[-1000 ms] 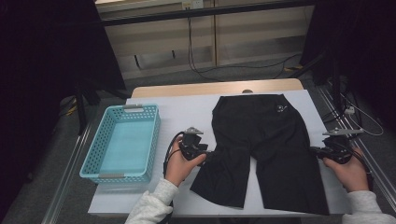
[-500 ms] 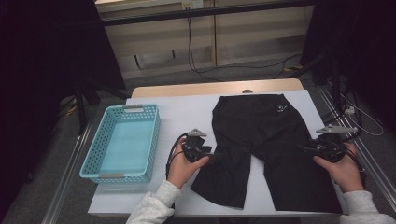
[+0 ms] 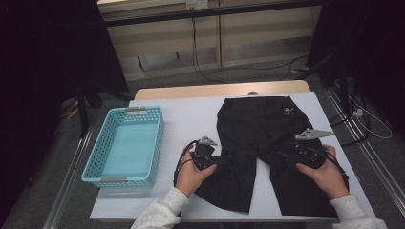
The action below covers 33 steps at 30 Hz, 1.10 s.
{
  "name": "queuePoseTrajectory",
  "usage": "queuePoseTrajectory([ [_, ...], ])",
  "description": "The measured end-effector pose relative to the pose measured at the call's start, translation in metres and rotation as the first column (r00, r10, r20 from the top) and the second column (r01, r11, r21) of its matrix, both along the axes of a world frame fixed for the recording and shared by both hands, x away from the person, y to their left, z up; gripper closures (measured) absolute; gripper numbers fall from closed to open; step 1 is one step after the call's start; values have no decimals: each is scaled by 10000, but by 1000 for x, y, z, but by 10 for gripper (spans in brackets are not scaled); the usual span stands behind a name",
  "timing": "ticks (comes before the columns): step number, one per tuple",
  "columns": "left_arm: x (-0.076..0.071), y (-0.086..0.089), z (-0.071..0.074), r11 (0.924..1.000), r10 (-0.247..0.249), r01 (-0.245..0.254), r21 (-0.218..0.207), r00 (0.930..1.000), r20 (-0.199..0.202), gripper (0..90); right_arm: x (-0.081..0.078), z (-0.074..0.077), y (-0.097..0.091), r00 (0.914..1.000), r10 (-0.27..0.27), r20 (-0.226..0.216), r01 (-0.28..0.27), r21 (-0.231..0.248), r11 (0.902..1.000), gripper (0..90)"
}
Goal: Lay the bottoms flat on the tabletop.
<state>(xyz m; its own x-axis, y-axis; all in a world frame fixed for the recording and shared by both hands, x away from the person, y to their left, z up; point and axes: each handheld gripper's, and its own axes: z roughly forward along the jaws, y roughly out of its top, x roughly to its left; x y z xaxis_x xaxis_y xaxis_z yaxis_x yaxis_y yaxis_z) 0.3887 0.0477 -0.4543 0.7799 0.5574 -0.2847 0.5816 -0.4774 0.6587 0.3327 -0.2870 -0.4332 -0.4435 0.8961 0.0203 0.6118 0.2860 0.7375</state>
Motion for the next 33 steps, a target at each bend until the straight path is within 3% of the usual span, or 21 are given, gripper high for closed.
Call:
queuePoseTrajectory([
  [4,0,0,-1,9997,238,-239,-27,9996,-158,826,-1,0,16,9988,482,35,-481,-109,9988,351],
  [8,2,4,3,9983,461,-478,-343,9978,-468,877,-2,0,33,9949,1005,9,-1005,-184,9948,350],
  [14,4,11,11,9928,651,-718,-962,9954,-710,885,-4,-1,52,9868,1619,38,-1618,-186,9866,350],
  [19,5,13,11,9911,624,-717,-1118,9945,-843,884,-5,-4,66,9816,1907,-3,-1907,-59,9816,374],
  [21,4,12,9,9916,612,-707,-1081,9941,-893,883,-5,-7,72,9780,2080,-125,-2078,141,9781,433],
  [24,2,10,7,9932,584,-673,-955,9940,-930,883,-4,-13,83,9696,2421,-359,-2429,-200,9698,491],
  [28,1,9,3,9946,575,-663,-792,9924,-1092,882,-3,-22,89,9632,2614,-619,-2636,-296,9642,627],
  [32,0,8,2,9948,600,-688,-752,9917,-1135,882,-1,-21,88,9615,2676,-627,-2697,-287,9625,889],
  [33,1,9,2,9948,558,-651,-783,9918,-1153,882,0,-21,87,9593,2743,-669,-2763,-233,9608,900],
])
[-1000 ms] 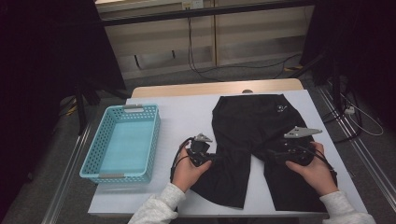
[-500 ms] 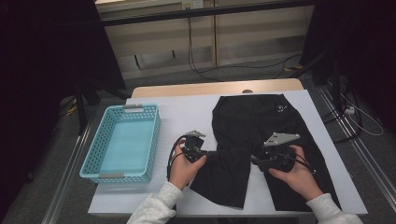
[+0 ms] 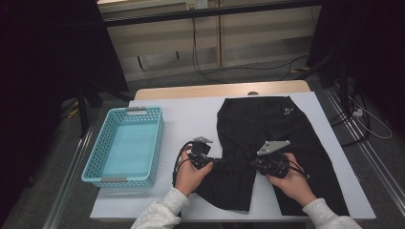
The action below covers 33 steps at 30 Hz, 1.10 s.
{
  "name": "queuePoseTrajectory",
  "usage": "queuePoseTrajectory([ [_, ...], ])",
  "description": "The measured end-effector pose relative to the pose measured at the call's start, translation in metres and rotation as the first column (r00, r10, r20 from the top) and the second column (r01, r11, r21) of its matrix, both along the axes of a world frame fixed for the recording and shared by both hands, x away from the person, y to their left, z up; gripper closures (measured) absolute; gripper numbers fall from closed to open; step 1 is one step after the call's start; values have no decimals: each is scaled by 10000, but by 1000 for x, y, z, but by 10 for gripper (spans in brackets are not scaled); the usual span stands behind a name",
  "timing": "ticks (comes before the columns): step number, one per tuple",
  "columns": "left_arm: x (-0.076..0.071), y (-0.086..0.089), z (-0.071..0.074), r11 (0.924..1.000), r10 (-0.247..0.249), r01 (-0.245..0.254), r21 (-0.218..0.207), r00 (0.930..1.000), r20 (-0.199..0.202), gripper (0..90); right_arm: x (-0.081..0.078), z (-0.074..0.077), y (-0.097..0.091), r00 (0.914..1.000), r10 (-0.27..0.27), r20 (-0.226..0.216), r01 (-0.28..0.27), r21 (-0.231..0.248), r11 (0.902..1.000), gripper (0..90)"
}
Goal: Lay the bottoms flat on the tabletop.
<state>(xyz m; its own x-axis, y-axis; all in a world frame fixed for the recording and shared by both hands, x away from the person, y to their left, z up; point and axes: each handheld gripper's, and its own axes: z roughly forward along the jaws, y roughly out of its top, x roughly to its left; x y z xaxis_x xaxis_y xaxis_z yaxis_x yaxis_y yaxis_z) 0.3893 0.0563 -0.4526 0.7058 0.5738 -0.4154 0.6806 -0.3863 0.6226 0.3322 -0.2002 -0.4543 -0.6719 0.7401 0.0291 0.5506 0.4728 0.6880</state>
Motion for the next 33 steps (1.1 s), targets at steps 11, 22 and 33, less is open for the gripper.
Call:
queuePoseTrajectory([
  [11,3,10,7,9989,371,-374,-298,9993,-84,878,-5,16,-30,9987,-489,123,484,381,9981,900],
  [22,8,21,11,9956,908,-910,-208,9958,-106,713,-5,14,-28,9994,-320,93,319,103,9994,900],
  [33,17,-5,0,9990,289,-318,330,9959,853,698,-6,13,-23,9997,-145,179,145,5,9999,897],
])
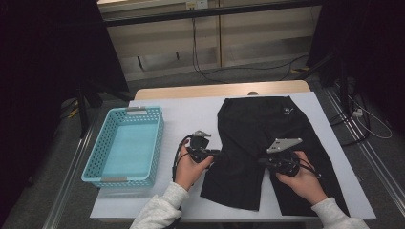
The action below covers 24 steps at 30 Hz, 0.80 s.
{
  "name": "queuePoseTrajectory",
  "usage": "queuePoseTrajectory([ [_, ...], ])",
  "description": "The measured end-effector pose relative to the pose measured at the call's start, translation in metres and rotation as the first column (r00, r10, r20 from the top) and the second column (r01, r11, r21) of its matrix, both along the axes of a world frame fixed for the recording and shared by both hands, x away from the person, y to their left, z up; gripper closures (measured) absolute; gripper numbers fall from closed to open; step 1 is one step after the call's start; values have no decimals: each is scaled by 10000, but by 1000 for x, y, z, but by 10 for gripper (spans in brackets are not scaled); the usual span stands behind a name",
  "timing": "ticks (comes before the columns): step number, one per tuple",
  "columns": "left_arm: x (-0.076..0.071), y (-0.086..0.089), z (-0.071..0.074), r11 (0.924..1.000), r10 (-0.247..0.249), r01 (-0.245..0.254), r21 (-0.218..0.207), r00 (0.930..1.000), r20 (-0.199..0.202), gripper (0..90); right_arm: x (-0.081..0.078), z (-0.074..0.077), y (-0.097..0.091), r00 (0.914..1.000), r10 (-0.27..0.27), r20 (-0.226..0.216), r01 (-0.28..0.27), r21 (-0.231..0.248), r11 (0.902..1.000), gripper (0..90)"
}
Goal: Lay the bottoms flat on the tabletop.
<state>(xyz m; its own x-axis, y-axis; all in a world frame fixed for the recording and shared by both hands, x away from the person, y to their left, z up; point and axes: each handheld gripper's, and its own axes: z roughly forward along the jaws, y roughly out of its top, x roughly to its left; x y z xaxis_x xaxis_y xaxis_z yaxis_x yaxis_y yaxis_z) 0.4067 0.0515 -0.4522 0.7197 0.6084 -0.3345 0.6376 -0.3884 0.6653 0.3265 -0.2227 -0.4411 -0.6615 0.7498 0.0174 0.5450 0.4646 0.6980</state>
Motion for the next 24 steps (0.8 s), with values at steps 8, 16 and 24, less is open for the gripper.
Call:
queuePoseTrajectory([
  [8,-2,-9,-6,9994,-95,98,317,9999,-94,888,0,0,0,10000,-45,59,45,35,10000,896],
  [16,-1,4,6,9988,271,-288,-401,9987,-436,900,0,3,-5,9999,-117,123,116,83,9999,900],
  [24,2,21,8,9956,621,-664,-668,9960,-634,900,-1,5,-7,9996,-187,199,185,78,9998,900],
])
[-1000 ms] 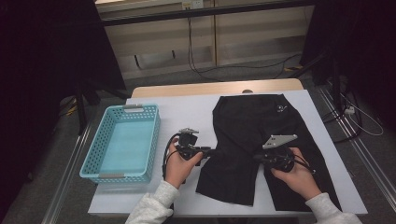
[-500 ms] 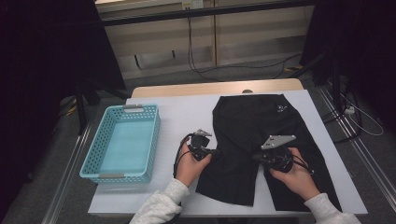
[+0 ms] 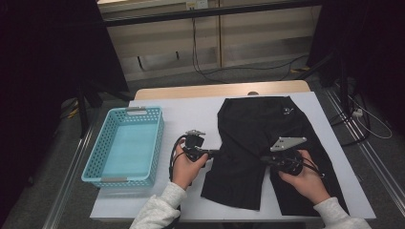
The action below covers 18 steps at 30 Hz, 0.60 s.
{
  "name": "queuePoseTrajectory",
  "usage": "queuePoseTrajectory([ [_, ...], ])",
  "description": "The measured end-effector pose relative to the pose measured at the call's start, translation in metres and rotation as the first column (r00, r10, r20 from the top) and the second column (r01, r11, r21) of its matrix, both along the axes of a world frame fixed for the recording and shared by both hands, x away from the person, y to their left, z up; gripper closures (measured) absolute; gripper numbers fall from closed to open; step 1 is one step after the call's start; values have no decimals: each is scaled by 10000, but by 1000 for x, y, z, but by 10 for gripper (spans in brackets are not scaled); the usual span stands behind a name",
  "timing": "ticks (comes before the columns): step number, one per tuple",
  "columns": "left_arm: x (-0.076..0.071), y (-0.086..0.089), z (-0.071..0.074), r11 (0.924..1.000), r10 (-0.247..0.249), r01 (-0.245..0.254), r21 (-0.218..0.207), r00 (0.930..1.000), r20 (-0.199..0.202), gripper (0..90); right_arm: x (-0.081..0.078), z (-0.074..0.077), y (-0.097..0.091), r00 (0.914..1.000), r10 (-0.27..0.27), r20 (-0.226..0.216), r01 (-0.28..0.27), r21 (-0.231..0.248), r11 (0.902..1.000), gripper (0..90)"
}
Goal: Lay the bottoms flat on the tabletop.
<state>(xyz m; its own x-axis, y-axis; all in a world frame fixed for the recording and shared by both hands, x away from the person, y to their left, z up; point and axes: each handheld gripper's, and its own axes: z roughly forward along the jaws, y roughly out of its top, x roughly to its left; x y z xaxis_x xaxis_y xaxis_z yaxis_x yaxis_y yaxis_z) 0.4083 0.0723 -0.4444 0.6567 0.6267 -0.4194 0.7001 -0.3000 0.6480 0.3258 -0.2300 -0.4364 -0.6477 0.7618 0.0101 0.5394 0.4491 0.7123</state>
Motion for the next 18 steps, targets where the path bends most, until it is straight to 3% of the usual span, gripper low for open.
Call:
queuePoseTrajectory([
  [8,1,11,0,9992,317,-321,-223,9993,-175,900,0,0,-2,10000,-21,-35,21,-43,10000,900],
  [18,-1,9,-4,9994,345,-343,58,9983,-463,900,-1,-2,0,9999,65,-132,-67,-165,9998,900],
])
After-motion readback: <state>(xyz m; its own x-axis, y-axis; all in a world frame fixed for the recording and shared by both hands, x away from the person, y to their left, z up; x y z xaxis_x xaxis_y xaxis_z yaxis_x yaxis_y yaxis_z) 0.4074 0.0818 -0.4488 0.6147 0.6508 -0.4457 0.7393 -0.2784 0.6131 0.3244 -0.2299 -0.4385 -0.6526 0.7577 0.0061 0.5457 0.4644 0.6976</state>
